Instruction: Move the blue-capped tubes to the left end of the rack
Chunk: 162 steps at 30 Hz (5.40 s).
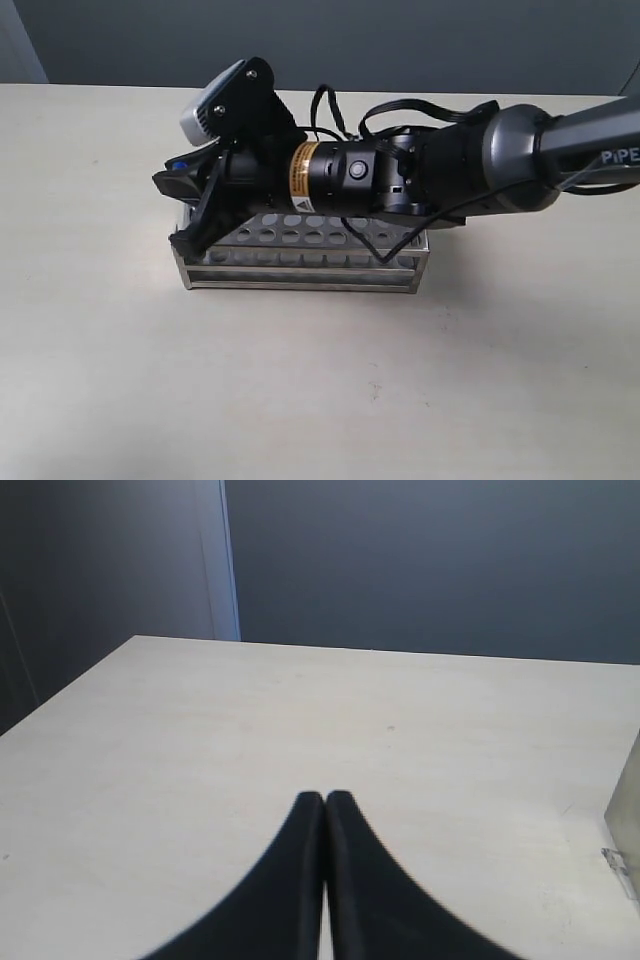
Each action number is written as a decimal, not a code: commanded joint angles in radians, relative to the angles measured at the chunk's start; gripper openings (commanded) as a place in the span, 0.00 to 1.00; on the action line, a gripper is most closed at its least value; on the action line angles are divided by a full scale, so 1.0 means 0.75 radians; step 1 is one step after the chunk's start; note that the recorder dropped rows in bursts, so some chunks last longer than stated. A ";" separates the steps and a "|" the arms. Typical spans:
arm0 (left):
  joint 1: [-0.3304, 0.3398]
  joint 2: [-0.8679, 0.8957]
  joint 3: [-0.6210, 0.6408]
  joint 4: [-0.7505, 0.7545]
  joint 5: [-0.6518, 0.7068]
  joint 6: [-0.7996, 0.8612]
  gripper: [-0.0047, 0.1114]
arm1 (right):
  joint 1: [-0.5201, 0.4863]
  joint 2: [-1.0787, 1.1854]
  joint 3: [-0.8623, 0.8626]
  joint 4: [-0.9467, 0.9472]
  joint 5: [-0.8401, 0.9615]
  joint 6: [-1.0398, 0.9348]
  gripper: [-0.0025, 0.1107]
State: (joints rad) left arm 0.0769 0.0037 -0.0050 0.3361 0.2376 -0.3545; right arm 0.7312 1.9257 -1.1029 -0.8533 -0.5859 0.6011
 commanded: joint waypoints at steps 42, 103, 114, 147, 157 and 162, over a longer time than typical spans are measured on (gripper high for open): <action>-0.012 -0.005 0.004 -0.003 0.004 -0.001 0.04 | 0.005 0.190 -0.090 -0.197 0.088 0.189 0.38; -0.012 -0.005 0.004 -0.007 0.003 -0.001 0.04 | -1.111 -2.372 1.424 1.317 0.781 -0.900 0.02; -0.012 -0.005 0.004 -0.007 0.003 -0.001 0.04 | -1.160 -2.568 1.471 1.200 1.206 -0.842 0.02; -0.012 -0.005 0.004 -0.003 0.003 -0.001 0.04 | -1.160 -2.568 1.471 1.190 1.198 -0.836 0.02; -0.012 -0.005 0.004 -0.003 0.003 -0.001 0.04 | -1.160 -2.568 1.471 1.190 1.198 -0.836 0.02; -0.012 -0.005 0.004 -0.006 0.003 -0.001 0.04 | -1.160 -2.568 1.471 1.190 1.198 -0.836 0.02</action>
State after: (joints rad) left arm 0.0769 0.0037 -0.0050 0.3361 0.2376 -0.3545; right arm -0.1348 0.0071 -0.0024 0.0452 0.3198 -0.0267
